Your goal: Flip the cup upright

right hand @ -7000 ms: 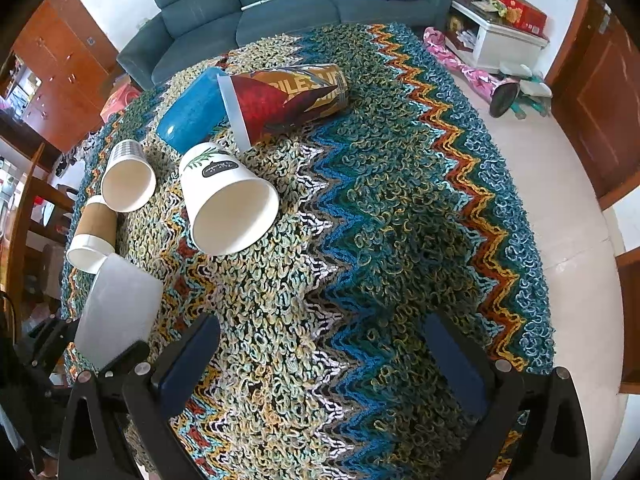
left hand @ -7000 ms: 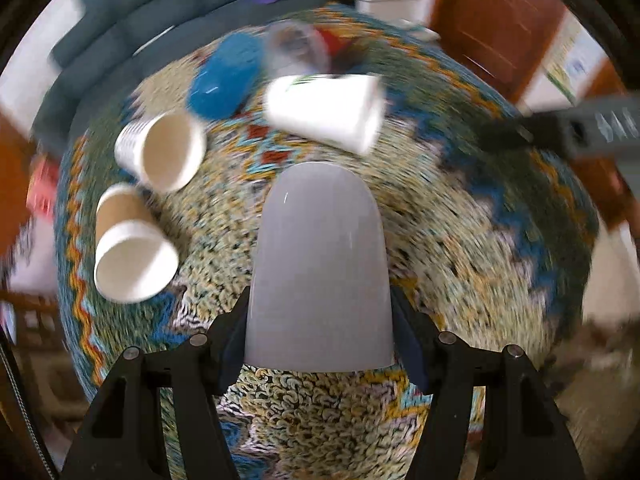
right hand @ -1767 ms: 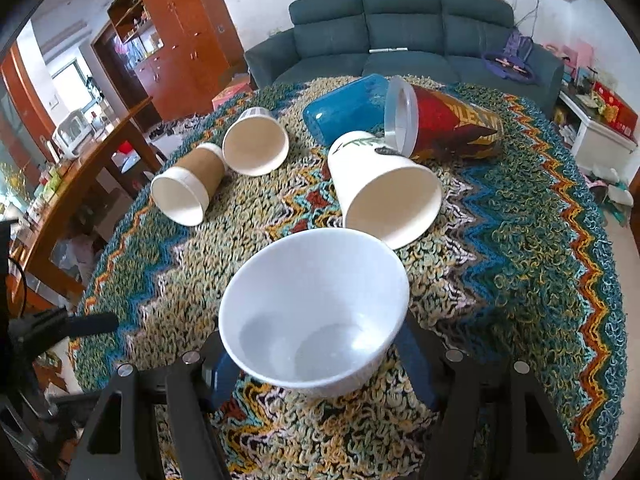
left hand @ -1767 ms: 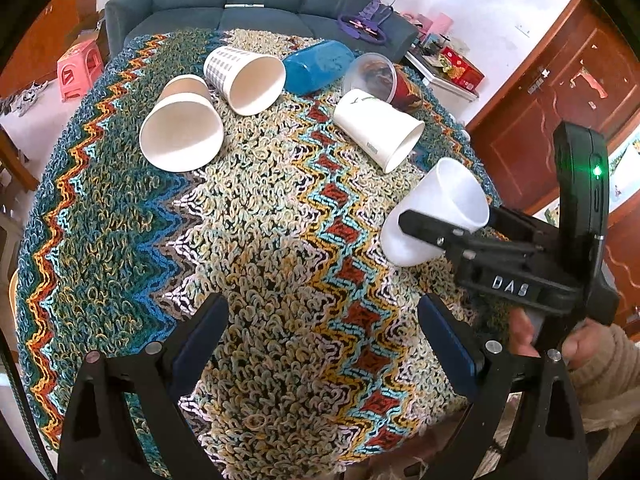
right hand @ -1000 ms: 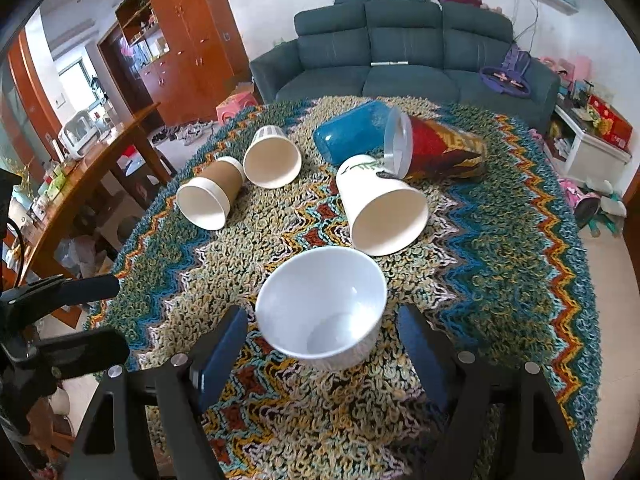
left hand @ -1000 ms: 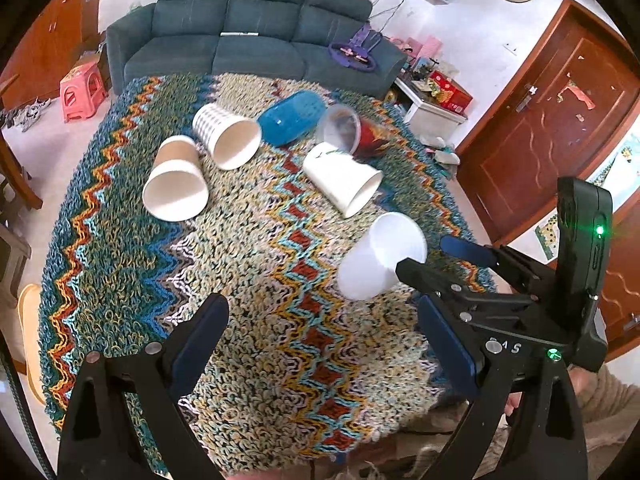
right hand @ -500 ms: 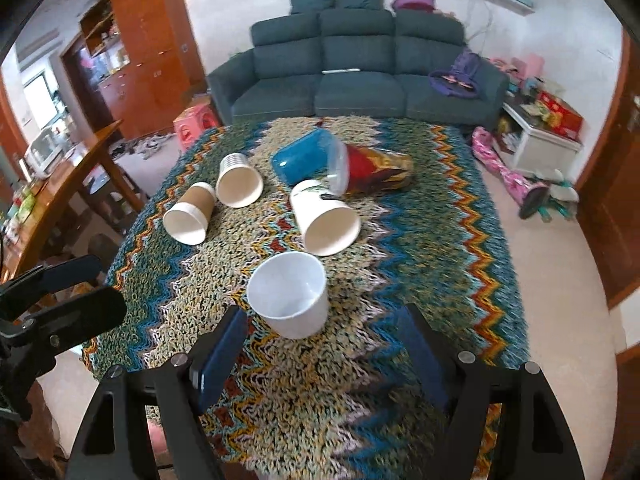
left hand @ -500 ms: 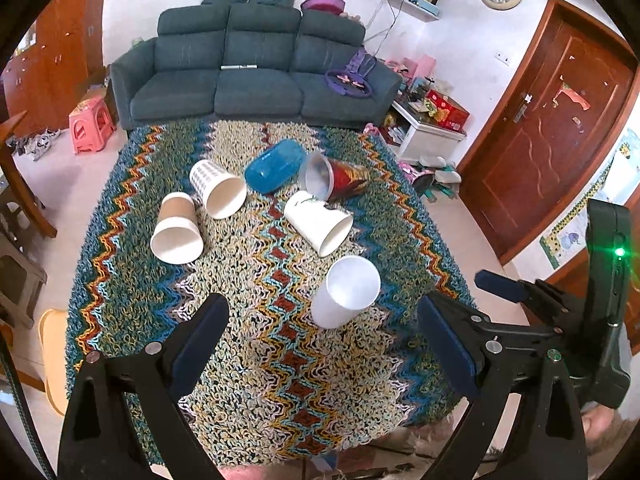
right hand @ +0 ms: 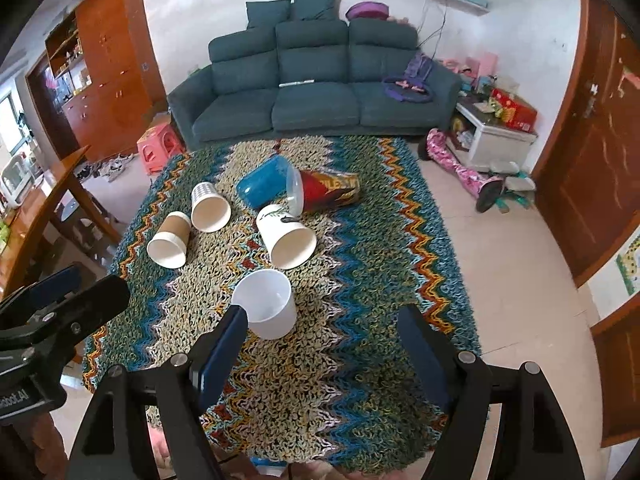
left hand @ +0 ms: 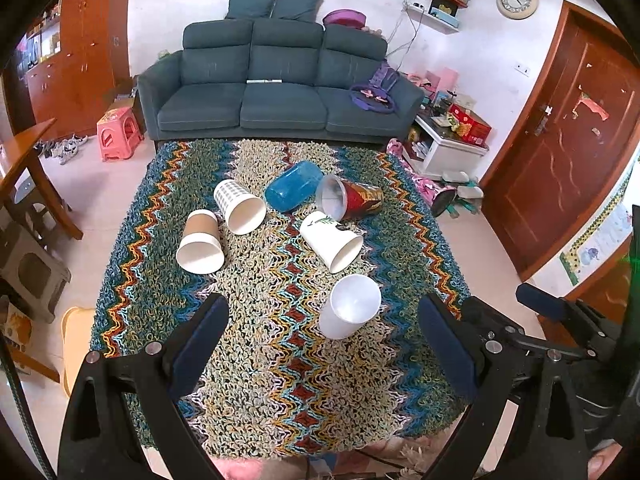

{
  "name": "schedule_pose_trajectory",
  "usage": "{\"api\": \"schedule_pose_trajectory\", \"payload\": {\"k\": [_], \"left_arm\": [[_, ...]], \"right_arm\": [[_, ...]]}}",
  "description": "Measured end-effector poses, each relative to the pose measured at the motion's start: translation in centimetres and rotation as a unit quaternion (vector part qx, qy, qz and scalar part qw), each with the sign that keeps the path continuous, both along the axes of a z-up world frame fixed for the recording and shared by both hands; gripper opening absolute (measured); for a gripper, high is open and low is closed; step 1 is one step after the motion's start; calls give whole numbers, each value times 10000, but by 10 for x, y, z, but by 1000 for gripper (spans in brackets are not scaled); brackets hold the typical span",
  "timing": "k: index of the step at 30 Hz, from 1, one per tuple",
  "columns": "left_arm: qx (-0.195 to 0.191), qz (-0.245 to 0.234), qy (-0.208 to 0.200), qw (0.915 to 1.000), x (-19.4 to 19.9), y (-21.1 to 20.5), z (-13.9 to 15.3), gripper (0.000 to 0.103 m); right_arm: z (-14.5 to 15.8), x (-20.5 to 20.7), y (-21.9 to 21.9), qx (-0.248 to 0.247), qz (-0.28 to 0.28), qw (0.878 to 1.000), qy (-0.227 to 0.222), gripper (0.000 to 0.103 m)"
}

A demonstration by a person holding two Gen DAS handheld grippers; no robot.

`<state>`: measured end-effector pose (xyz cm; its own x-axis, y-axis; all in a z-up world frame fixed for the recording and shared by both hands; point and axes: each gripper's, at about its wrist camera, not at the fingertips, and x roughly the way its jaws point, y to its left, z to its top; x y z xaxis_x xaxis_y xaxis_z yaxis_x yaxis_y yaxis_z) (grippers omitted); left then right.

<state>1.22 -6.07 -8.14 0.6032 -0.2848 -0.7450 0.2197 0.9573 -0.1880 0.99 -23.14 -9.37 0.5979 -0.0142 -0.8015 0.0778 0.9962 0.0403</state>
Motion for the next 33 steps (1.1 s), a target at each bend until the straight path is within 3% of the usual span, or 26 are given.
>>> {"api": "schedule_pose_trajectory", "payload": {"k": [9, 21, 33], "left_arm": [[285, 423, -187, 9985, -9, 3, 11, 97], [457, 625, -289, 9966, -13, 3, 18, 97], [595, 770, -328, 9947, -13, -1, 17, 97]], "right_arm": [[14, -8, 1, -32, -67, 9998, -173, 79], [34, -16, 5, -126, -81, 9989, -446, 80], [35, -15, 4, -118, -85, 9989, -450, 80]]}}
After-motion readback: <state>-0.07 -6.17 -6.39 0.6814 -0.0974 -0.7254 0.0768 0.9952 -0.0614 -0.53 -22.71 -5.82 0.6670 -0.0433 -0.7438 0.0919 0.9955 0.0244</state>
